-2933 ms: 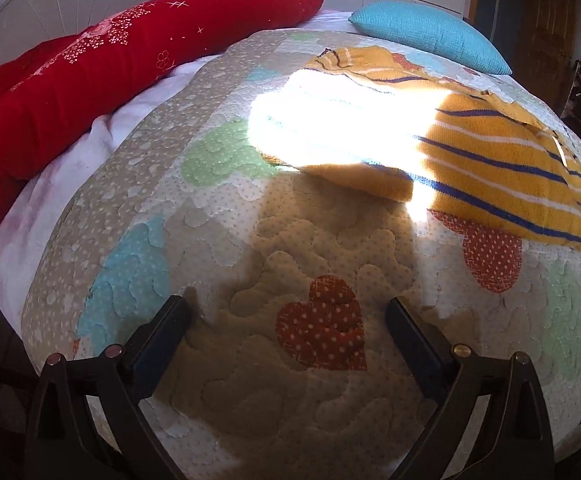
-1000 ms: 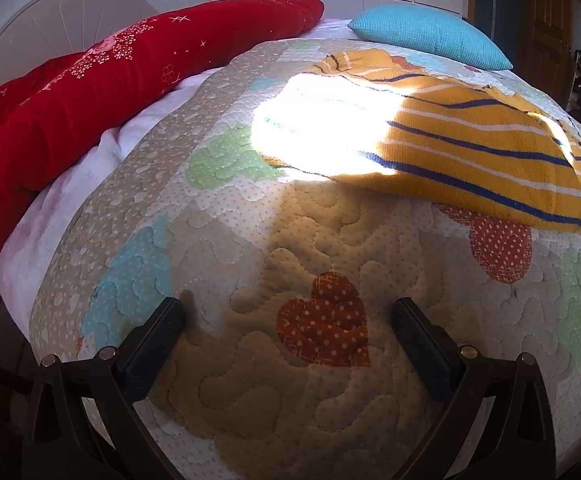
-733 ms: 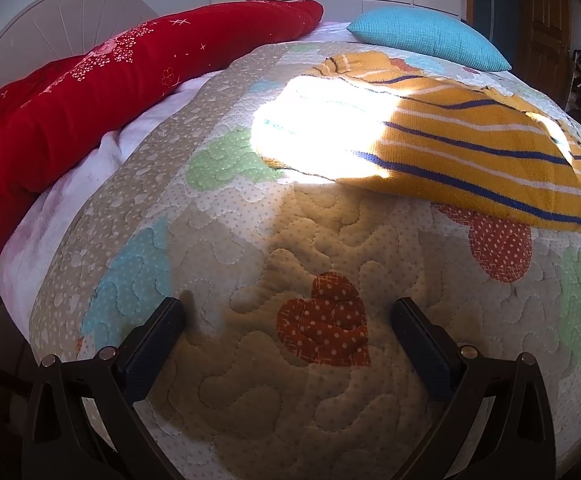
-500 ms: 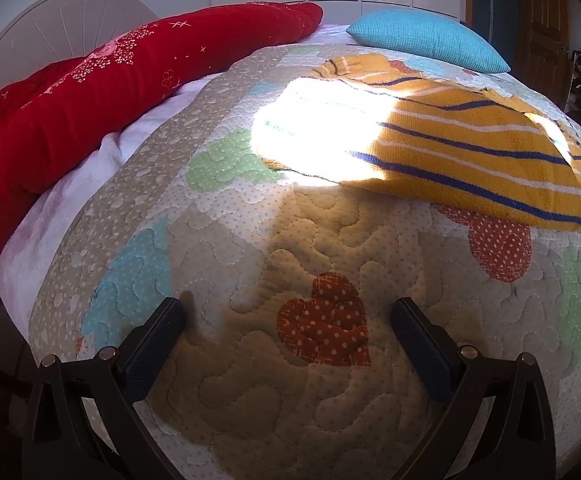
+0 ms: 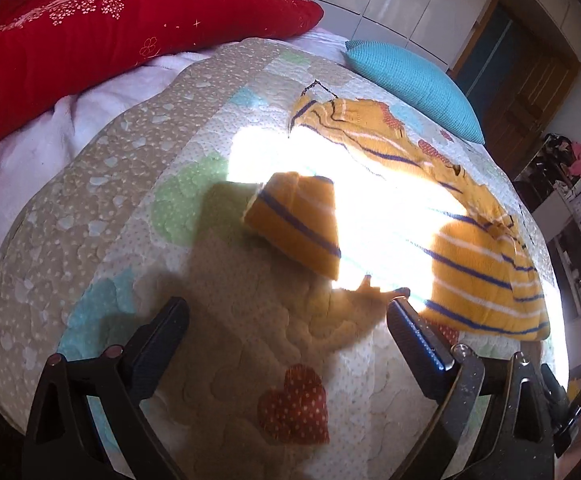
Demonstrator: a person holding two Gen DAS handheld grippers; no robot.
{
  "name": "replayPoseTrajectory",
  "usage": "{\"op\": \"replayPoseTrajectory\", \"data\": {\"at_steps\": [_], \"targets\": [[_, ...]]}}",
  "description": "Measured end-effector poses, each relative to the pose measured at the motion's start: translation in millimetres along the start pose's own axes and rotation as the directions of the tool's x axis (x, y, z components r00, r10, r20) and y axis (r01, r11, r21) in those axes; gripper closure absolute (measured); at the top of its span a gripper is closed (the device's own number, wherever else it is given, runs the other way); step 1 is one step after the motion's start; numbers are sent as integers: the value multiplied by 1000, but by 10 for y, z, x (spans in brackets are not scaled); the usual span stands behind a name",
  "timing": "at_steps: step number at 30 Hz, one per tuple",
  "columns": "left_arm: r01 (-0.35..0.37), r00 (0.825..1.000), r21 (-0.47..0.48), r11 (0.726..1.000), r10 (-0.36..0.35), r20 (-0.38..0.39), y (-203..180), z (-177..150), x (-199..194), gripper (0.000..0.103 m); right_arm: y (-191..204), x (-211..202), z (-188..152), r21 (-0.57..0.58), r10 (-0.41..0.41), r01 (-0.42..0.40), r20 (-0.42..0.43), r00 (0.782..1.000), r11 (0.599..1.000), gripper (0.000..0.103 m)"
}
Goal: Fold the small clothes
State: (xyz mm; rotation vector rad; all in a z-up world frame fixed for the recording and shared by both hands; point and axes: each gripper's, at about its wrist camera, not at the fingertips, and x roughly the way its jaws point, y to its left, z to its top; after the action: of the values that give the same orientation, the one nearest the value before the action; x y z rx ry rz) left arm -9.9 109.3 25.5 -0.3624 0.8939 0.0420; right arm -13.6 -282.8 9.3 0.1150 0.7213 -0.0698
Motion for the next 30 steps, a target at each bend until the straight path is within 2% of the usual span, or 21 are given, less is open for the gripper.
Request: {"op": "replayPoseTrajectory", "data": {"at_steps": [2,5,7,8,9,10,14,19,22,25,27,28,29,30], "targets": [[-1,1000,3,1000,1,6,-19,137,106,4,-1,-2,-4,0,1,-1,4,1000,1000,0],[41,999,-23,999,-41,-8,9,348,303,5,-4,-4,-8,0,4,-4,9,1000,1000,0],[87,996,-37,995,-88,-28,10,475,450,33,-6,-8,-14,0,6,-6,15,1000,1000,0],[66,997,-31,997,-67,-42,1,524,512,70,-2,-4,-12,0,5,-5,16,1000,1000,0],[42,998,-26,999,-43,-47,-3,568,546,94,-3,-2,-12,0,5,-5,16,1000,1000,0],[57,997,-33,998,-59,-46,4,590,540,94,0,-3,-13,0,4,-4,17,1000,1000,0],[24,1000,-45,999,-24,6,100,573,413,94,10,-15,-25,-4,0,1,19,1000,1000,0],[77,997,-127,989,-80,-19,308,455,396,93,36,-83,61,-3,1,-1,-40,999,1000,2],[95,995,-141,986,-97,-13,379,401,299,87,206,-320,176,1,151,-151,-21,988,989,2],[74,997,-148,986,-76,-10,425,303,94,81,675,-404,311,-139,227,-231,-44,973,963,2],[89,996,-153,984,-89,9,464,216,-107,67,1057,-385,378,-237,270,-278,-67,961,931,4],[97,995,-155,983,-94,27,493,168,-221,61,1271,-363,402,-287,291,-303,-83,953,909,6],[101,994,-156,983,-95,47,524,112,-341,49,1497,-347,411,-341,310,-325,-98,946,882,7],[102,993,-156,983,-93,66,565,56,-455,43,1733,-335,416,-397,321,-336,-106,941,854,10]]}}
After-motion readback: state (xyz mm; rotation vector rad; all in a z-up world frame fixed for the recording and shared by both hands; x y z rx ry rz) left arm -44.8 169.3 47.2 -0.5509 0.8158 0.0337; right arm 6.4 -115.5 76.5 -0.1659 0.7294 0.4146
